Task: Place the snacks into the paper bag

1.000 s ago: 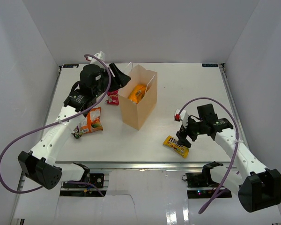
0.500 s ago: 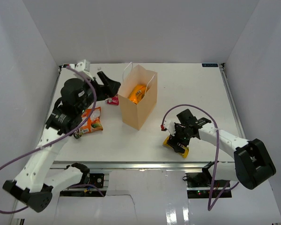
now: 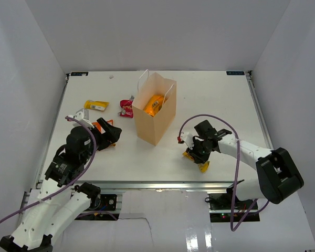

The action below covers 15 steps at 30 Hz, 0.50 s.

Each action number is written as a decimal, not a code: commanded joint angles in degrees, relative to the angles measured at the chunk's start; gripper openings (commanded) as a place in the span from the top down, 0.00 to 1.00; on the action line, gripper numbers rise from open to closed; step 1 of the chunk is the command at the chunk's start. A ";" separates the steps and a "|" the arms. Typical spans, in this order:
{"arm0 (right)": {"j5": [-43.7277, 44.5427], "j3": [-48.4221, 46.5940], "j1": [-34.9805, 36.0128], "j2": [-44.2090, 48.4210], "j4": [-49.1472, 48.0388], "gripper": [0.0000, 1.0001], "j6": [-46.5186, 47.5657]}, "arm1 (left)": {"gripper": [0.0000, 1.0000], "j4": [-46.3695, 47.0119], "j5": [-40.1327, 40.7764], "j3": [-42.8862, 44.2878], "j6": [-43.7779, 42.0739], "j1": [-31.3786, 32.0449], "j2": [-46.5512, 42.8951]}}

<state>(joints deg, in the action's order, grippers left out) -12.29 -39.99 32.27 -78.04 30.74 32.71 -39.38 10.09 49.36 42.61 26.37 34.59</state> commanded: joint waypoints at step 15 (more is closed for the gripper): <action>-14.16 -35.95 -1.34 9.24 -11.48 0.86 -11.15 | 0.08 -3.43 1.25 -8.05 9.07 0.08 -3.12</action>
<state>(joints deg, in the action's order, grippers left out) -23.22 -68.79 30.50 -65.23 27.29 31.42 -42.35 10.68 42.39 49.91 26.37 31.33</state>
